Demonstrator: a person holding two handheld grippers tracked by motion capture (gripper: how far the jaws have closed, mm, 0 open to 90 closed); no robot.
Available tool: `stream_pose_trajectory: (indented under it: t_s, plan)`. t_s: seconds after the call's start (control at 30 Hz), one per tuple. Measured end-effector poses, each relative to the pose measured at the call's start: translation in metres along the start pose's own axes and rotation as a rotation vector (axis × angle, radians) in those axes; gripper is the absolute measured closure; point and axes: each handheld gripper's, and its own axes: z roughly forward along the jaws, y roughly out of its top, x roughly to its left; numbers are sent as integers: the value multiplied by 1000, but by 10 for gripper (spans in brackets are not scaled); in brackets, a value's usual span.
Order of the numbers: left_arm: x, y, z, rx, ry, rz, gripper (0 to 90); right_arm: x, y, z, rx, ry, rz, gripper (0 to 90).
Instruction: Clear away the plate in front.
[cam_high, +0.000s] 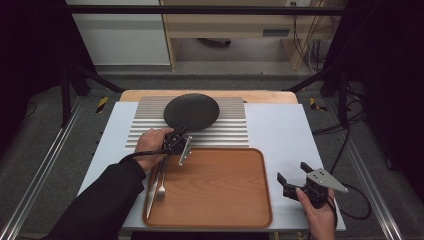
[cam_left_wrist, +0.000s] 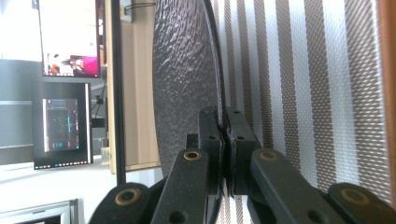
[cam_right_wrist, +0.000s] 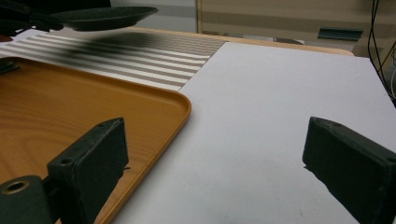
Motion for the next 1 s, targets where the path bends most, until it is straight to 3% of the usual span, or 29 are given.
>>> stream_pose_trajectory:
  t_s: [0.37,0.57,1.0]
  plan:
    - [-4,17,-49,-61,35,25,875,1,1,-1,-3,2,0,71]
    - [-10,26,-70,-79,35,19,874,1,1,-2,-5,4,5,71]
    - [-25,30,-87,-93,33,22,875,2,1,-1,0,9,6,72]
